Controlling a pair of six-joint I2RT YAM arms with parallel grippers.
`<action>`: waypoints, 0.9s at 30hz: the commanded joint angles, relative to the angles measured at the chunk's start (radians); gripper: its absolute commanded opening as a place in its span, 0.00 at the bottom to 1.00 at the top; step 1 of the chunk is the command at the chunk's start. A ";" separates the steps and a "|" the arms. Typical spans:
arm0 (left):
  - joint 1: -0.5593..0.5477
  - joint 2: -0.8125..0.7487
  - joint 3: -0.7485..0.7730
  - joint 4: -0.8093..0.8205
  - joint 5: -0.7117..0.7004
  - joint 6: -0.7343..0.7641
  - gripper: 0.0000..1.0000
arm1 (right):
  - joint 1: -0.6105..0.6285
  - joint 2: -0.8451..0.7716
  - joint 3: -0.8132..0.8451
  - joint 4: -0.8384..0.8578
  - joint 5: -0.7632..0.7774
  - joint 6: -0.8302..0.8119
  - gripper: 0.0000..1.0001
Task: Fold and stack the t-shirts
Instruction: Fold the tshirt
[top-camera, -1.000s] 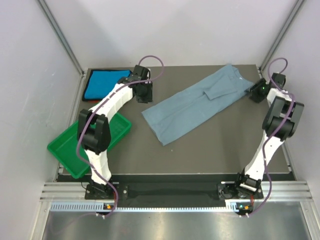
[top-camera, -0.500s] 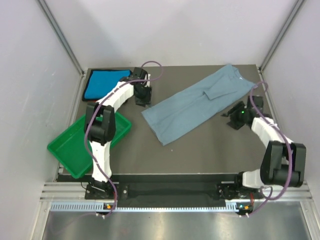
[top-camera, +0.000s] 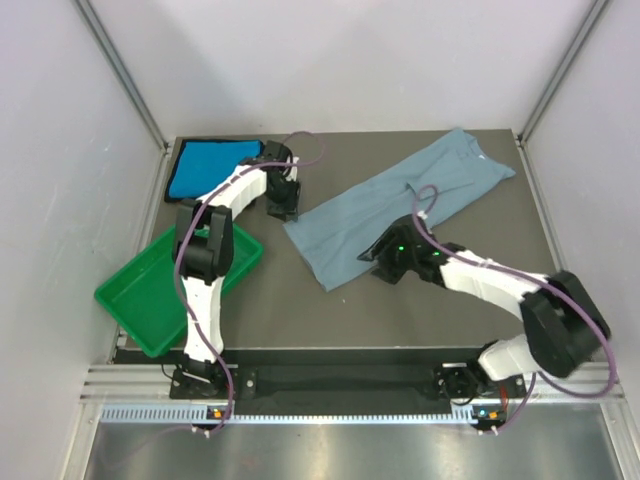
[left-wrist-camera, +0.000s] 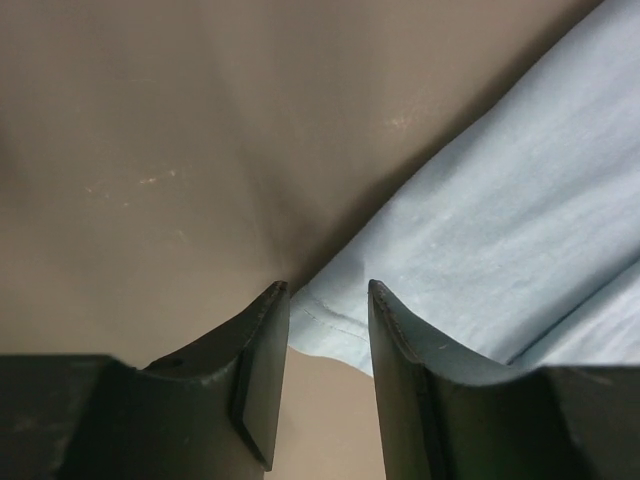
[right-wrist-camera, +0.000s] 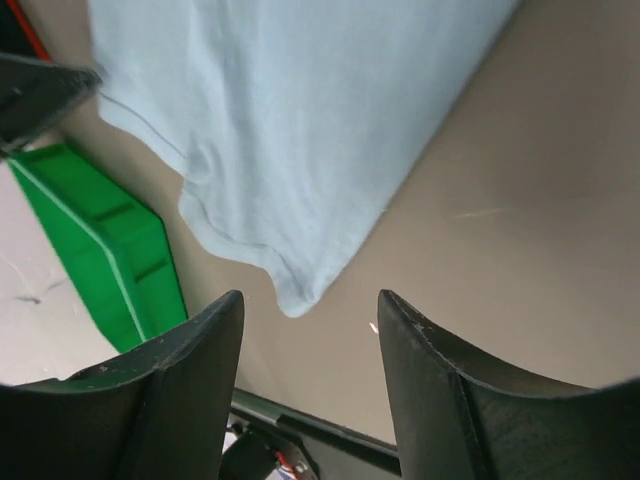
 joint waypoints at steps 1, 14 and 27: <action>0.008 0.023 0.036 -0.031 -0.008 0.030 0.41 | 0.092 0.129 0.111 0.086 0.038 0.092 0.56; 0.016 0.023 0.010 -0.022 -0.021 0.015 0.36 | 0.270 0.352 0.194 0.100 0.042 0.261 0.54; 0.019 -0.012 0.009 -0.023 -0.027 0.000 0.34 | 0.305 0.375 0.198 0.045 0.133 0.270 0.45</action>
